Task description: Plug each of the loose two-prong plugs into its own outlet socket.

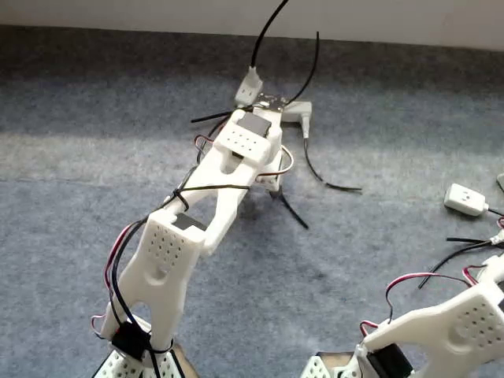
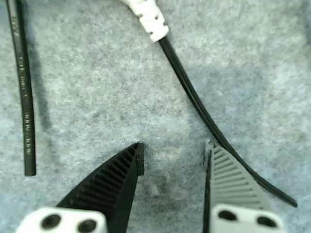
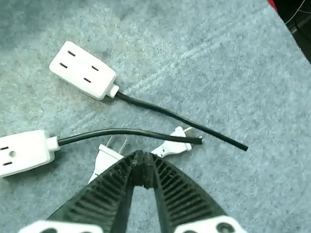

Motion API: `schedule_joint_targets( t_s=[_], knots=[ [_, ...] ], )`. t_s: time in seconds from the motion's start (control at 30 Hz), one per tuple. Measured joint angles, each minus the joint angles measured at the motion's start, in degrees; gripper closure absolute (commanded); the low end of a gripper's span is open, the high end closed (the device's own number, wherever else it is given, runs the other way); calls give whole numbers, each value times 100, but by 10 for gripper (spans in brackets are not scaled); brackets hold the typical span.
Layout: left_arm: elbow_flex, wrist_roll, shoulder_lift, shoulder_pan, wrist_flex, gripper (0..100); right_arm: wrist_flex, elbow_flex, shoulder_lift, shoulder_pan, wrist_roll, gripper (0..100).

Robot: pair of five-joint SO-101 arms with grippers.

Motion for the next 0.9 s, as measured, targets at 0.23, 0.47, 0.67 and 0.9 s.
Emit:
schedule_joint_targets(
  t_s=[0.23, 0.47, 0.67, 0.9],
  knots=[
    [0, 0, 0, 0, 0, 790, 18, -2092, 1468, -281, 897, 978],
    [0, 0, 0, 0, 0, 790, 141, -2681, 2435, -774, 2084, 669],
    [0, 0, 0, 0, 0, 790, -308, -2681, 2989, -826, 2435, 635],
    [0, 0, 0, 0, 0, 790, -1090, -2699, 3736, -818, 2848, 635]
  ],
)
